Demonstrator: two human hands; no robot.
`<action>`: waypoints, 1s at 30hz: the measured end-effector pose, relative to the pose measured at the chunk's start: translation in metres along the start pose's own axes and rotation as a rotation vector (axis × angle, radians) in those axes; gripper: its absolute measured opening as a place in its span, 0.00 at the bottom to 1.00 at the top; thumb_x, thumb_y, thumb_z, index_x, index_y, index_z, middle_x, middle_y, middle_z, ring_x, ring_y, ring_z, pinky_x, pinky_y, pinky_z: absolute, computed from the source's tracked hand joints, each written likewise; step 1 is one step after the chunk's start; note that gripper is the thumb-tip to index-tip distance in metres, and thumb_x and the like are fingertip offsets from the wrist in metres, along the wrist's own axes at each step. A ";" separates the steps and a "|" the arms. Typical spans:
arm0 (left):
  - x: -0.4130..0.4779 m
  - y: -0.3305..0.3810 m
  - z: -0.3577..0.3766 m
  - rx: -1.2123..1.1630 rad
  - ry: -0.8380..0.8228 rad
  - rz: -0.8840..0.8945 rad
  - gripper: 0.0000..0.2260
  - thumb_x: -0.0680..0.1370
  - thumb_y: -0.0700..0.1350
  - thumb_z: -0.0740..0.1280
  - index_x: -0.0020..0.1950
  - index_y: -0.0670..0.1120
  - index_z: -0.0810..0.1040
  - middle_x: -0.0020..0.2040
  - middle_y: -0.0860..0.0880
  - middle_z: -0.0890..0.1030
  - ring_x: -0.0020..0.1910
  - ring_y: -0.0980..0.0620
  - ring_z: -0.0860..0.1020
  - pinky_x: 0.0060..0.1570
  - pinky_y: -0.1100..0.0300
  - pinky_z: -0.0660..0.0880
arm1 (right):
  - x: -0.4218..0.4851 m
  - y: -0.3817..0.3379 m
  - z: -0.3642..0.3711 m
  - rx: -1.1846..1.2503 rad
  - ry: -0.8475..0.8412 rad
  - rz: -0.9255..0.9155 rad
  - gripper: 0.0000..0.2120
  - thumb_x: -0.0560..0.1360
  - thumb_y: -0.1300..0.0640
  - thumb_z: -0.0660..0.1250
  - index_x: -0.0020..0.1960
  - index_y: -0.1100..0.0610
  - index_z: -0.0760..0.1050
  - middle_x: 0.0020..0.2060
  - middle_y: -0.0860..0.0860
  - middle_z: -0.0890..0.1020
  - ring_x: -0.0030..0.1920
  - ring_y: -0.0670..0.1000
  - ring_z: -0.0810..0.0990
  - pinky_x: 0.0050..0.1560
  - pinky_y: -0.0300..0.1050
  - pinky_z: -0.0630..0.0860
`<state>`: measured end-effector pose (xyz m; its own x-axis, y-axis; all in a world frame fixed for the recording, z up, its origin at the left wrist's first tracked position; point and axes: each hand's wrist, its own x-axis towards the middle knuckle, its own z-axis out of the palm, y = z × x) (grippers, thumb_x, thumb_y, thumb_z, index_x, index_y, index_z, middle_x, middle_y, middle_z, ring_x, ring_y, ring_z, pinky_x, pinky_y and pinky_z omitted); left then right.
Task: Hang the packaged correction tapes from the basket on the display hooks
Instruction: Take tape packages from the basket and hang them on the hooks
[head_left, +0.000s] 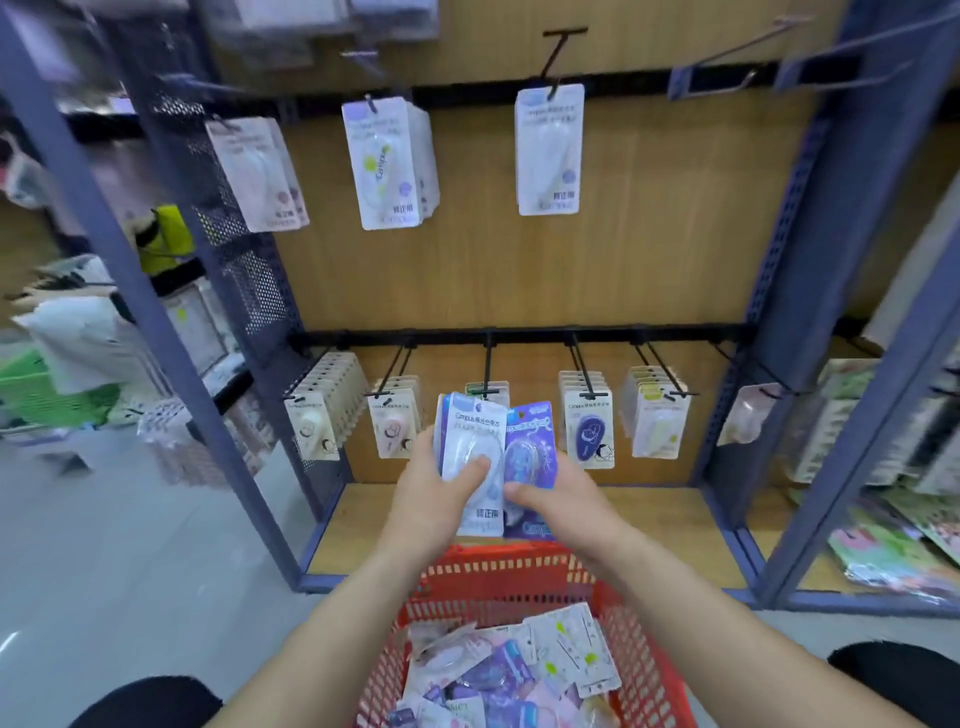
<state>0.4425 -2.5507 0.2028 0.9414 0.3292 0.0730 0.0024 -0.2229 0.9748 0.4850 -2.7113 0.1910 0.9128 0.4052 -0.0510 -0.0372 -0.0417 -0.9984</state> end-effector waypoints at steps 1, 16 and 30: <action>0.002 0.010 -0.003 -0.020 0.006 0.010 0.16 0.76 0.48 0.74 0.62 0.54 0.76 0.55 0.55 0.85 0.52 0.53 0.85 0.57 0.44 0.80 | -0.001 -0.010 -0.003 -0.003 0.009 -0.015 0.15 0.77 0.70 0.68 0.57 0.53 0.79 0.45 0.45 0.88 0.48 0.46 0.87 0.44 0.39 0.81; 0.045 0.141 0.021 -0.200 -0.035 0.196 0.24 0.73 0.49 0.77 0.67 0.50 0.75 0.58 0.53 0.85 0.53 0.54 0.85 0.48 0.56 0.82 | -0.004 -0.133 -0.070 0.006 0.158 -0.277 0.12 0.78 0.67 0.70 0.58 0.56 0.78 0.51 0.52 0.88 0.52 0.55 0.87 0.54 0.55 0.83; 0.114 0.198 0.084 -0.251 -0.132 0.284 0.14 0.77 0.46 0.75 0.61 0.52 0.78 0.56 0.55 0.85 0.52 0.55 0.85 0.48 0.57 0.81 | 0.074 -0.209 -0.211 0.090 0.588 -0.521 0.19 0.78 0.59 0.72 0.67 0.52 0.72 0.56 0.50 0.85 0.49 0.47 0.86 0.38 0.41 0.81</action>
<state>0.5784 -2.6346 0.3867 0.9281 0.1627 0.3348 -0.3309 -0.0512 0.9423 0.6464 -2.8655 0.4005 0.8861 -0.1975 0.4193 0.4444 0.1046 -0.8897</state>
